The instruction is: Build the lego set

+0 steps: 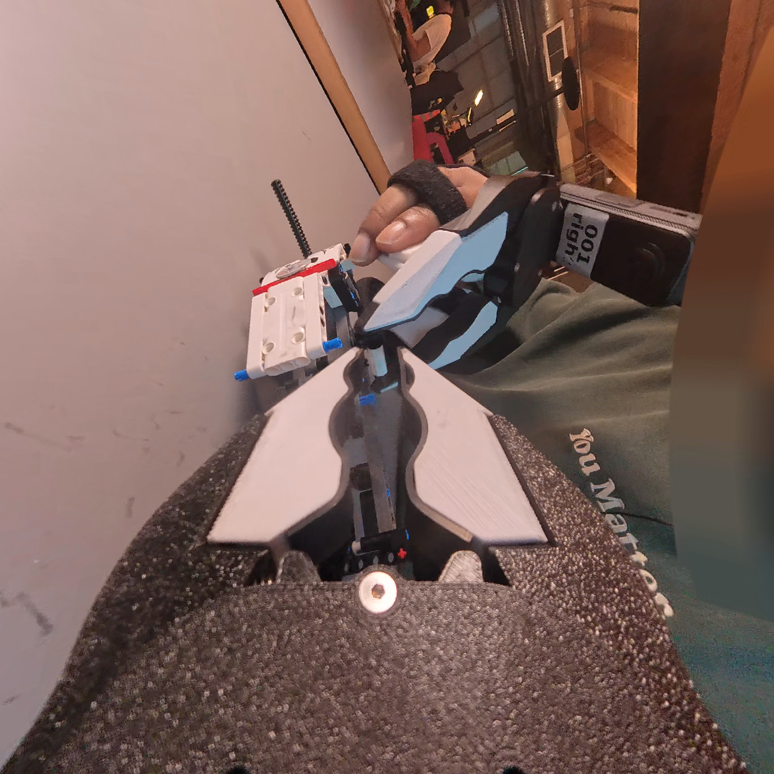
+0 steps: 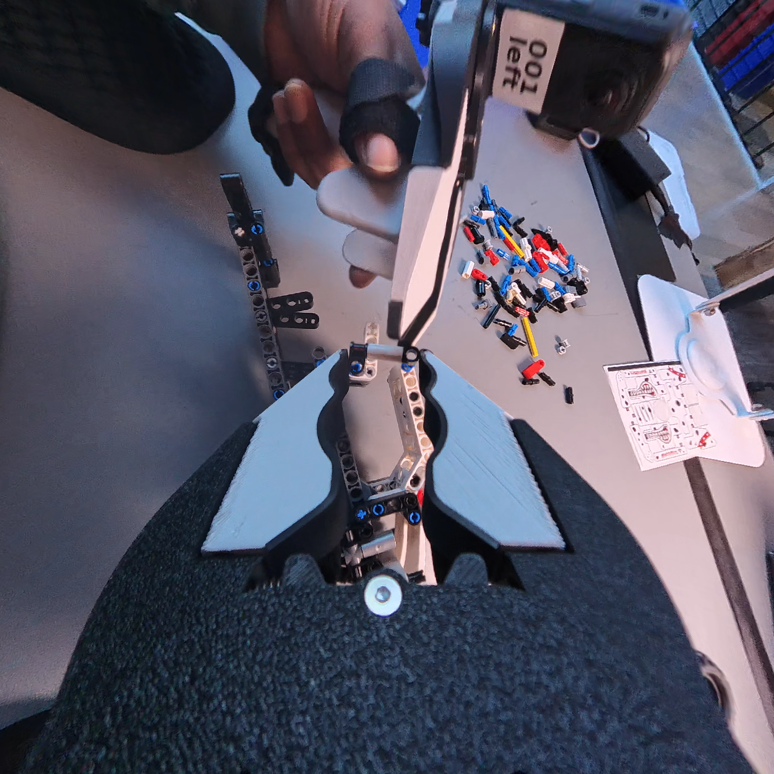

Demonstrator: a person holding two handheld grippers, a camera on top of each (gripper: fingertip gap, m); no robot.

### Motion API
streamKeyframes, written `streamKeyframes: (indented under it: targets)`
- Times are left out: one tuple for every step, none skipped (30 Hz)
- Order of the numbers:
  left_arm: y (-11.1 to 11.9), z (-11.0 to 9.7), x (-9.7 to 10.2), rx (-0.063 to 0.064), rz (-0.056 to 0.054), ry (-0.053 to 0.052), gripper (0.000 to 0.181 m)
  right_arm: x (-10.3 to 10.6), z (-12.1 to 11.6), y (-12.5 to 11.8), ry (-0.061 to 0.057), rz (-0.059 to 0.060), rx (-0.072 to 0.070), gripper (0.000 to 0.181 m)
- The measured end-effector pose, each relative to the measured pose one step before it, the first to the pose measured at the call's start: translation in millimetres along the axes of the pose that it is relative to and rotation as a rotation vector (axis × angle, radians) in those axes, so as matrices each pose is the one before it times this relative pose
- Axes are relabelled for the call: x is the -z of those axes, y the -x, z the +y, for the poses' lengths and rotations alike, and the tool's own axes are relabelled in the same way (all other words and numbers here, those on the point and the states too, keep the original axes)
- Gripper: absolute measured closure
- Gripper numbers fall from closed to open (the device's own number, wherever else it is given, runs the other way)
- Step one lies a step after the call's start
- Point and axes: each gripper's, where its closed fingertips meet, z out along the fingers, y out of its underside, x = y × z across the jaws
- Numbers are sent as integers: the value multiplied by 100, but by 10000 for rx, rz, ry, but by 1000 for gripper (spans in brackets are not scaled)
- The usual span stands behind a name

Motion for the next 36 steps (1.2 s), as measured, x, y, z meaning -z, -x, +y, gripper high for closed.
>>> streamKeyframes:
  targets:
    - [-275,-319,450,-483,-33,-85,158,5,133,-104,-10,-93,-213,149]
    - [-230,-291,566,-642,-80,-46,153,15,32,-73,-44,-114,-214,149]
    - [255,-147,588,-863,-386,31,145,29,-45,-7,-57,-153,-200,149]
    - [471,144,497,-1057,-512,140,140,-18,-15,60,-5,-196,-196,149]
    - [364,550,252,-1031,-392,303,138,-49,22,-47,30,-132,-182,149]
    - [522,747,-20,-821,-446,372,137,-94,101,-67,81,-133,-164,149]
    - [458,748,-296,-699,-392,332,135,-116,49,-61,49,-131,-128,149]
    - [237,653,-459,-604,-260,273,135,-108,-50,-12,0,-126,-111,149]
    - [60,440,-507,-543,-160,164,133,-130,-47,29,26,-126,-122,149]
    - [-251,258,-477,-483,11,102,131,-141,34,85,56,-123,-63,149]
    - [-264,110,-426,-437,-1,68,130,-155,145,86,111,-83,32,149]
    - [-99,79,-327,-404,-94,79,130,-114,184,-23,111,8,58,148]
    - [-75,-150,-154,-271,-51,-39,131,21,-110,31,-72,-39,-34,149]
    - [4,-179,-79,-117,-25,-65,133,27,25,-55,22,-17,-74,149]
    - [32,-72,-64,-34,9,-21,134,27,46,-63,-2,5,-4,149]
    - [-43,-10,-59,3,90,-7,135,16,34,4,-14,-24,1,149]
    - [-68,5,-45,35,130,-21,137,31,16,92,-20,-82,-3,148]
    - [-42,15,-35,46,118,-34,139,37,6,29,-28,-28,49,149]
    - [57,3,-7,50,48,-48,141,20,79,-14,-7,-15,44,149]
    - [109,1,42,49,17,-48,144,20,55,44,-16,-69,-14,149]
    - [89,-6,58,42,17,-45,148,12,13,33,-53,-78,-54,149]
    - [60,-24,51,13,-1,-42,152,3,64,10,-19,-87,-68,149]
    - [82,-14,40,-26,-33,-28,154,26,30,-48,-17,-61,-36,148]
    - [38,-4,4,-50,-27,-14,155,1,37,-49,6,-48,-25,148]
    - [-78,12,-12,-62,27,-2,159,-29,28,-12,23,-46,23,148]
    - [-244,-30,-42,-47,123,-21,165,-25,6,26,29,-66,57,148]
    - [-178,-44,-72,-66,47,-43,168,-14,7,-24,56,-69,10,148]
    - [-34,-52,-68,-85,-48,-30,171,-33,17,-81,40,-34,25,148]
    - [-17,-3,-45,-74,-44,2,172,-41,32,-42,14,-71,4,148]
    - [26,2,-5,-77,-62,14,173,-18,20,-41,15,-95,-63,148]
    - [37,20,5,-56,-49,14,173,-22,24,2,34,-100,-53,148]
    - [15,12,4,-39,-32,10,173,-24,18,1,54,-74,-36,148]
    - [-34,11,0,-61,-21,3,173,-8,-7,57,65,-79,-18,148]
    - [-70,21,-22,-83,-13,27,173,-16,17,63,76,-62,11,148]
    - [-70,21,-16,-115,-34,40,173,-9,18,56,57,-23,34,148]
    - [13,-4,-6,-151,-92,23,173,-11,3,-25,40,30,23,148]
